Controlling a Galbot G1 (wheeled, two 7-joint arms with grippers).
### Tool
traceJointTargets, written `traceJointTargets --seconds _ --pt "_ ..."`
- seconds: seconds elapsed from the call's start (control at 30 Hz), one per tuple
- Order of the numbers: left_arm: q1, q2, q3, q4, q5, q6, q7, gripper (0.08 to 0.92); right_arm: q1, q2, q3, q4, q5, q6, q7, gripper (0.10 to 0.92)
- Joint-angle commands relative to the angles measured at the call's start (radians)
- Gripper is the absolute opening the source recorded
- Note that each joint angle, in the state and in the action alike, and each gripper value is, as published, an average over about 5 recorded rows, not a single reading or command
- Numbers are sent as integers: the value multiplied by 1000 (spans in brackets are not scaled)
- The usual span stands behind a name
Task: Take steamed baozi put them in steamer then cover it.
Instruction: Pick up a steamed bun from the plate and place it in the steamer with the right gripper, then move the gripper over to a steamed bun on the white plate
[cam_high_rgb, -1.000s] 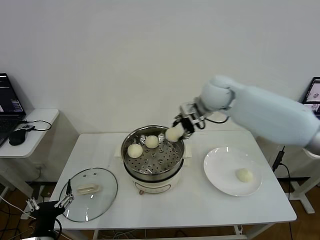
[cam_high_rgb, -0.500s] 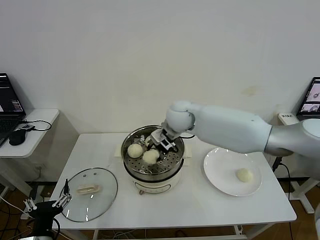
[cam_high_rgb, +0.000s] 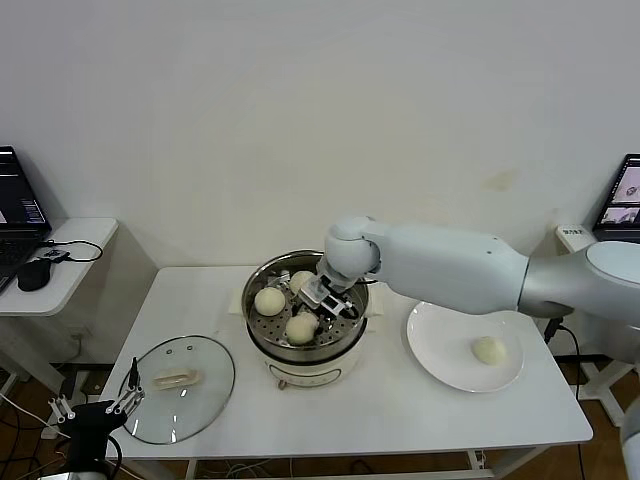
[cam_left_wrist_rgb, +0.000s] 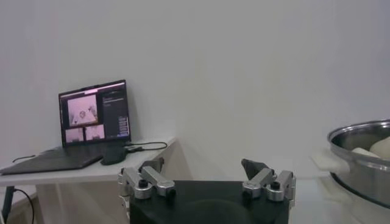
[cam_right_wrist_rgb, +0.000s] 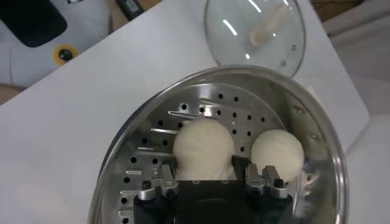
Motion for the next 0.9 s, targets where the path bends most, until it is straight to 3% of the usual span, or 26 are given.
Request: traceJointTargets --seconds 0.03,0.2,0.3,0.6,0.73,0.9 --pt "2 0 -1 -2 1 0 1 823 23 -15 10 6 -18 25 -15 636" --pt "0 1 1 -4 2 1 2 823 59 -48 58 10 21 -9 0 770" --pt "-1 3 1 -5 2 1 3 823 94 -91 81 24 70 -122 -4 814" --pt "-2 17 -5 -4 -3 1 3 823 148 -354 131 124 187 -441 -17 823" --pt "-8 24 1 -4 -4 2 4 823 115 -513 138 177 166 -465 -34 823" --pt "-18 30 21 2 -3 4 5 823 0 -685 203 193 71 -387 -90 823"
